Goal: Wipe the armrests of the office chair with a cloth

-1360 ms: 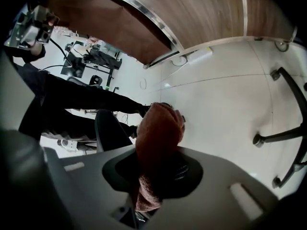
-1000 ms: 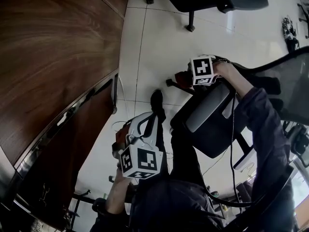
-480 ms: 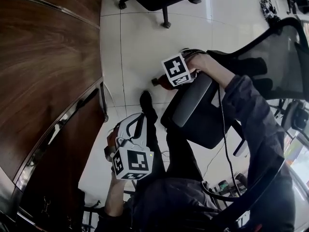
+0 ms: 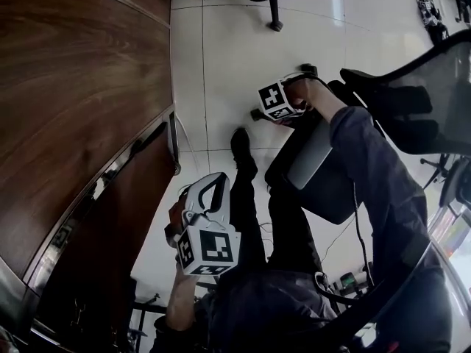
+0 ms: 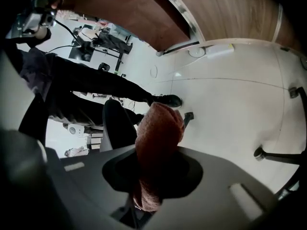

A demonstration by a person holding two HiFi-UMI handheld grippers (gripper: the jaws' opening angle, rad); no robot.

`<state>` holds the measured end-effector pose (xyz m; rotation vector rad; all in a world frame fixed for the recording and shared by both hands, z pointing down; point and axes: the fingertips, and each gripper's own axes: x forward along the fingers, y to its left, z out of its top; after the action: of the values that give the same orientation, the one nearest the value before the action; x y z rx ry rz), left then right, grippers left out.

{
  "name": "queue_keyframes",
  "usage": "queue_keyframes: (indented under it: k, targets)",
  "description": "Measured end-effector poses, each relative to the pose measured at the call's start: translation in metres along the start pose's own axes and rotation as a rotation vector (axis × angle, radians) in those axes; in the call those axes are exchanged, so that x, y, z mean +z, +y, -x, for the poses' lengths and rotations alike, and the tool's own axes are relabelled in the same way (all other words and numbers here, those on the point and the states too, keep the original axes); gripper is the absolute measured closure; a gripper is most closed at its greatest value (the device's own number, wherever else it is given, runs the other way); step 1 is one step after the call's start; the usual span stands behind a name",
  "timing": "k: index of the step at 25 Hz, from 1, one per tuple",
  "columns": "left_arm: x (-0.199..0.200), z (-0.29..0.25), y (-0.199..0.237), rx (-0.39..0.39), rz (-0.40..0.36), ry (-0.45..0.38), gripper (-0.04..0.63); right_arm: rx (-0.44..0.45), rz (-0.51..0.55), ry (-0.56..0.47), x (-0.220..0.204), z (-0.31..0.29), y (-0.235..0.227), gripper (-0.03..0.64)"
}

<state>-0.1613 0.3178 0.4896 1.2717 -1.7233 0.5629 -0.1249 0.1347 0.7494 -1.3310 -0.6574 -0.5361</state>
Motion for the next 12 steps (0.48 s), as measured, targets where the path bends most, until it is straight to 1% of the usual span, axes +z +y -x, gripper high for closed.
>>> queue_keyframes:
  k: [3, 7, 8, 10, 12]
  targets:
    - [0.005, 0.005, -0.003, -0.001, -0.011, -0.003, 0.58, -0.023, 0.04, -0.089, 0.009, 0.031, 0.018, 0.531]
    - [0.028, 0.016, -0.003, 0.01, -0.047, -0.036, 0.58, -0.099, 0.101, -0.181, 0.009, 0.101, 0.054, 0.531]
    - [0.034, 0.02, -0.006, 0.011, -0.057, -0.04, 0.58, -0.124, 0.122, -0.223, 0.012, 0.118, 0.067, 0.531]
    - [0.047, 0.026, -0.012, 0.01, -0.088, -0.048, 0.58, -0.185, 0.146, -0.343, 0.016, 0.153, 0.092, 0.531]
    - [0.061, 0.029, -0.018, 0.006, -0.129, -0.059, 0.58, -0.259, 0.11, -0.458, 0.005, 0.186, 0.116, 0.531]
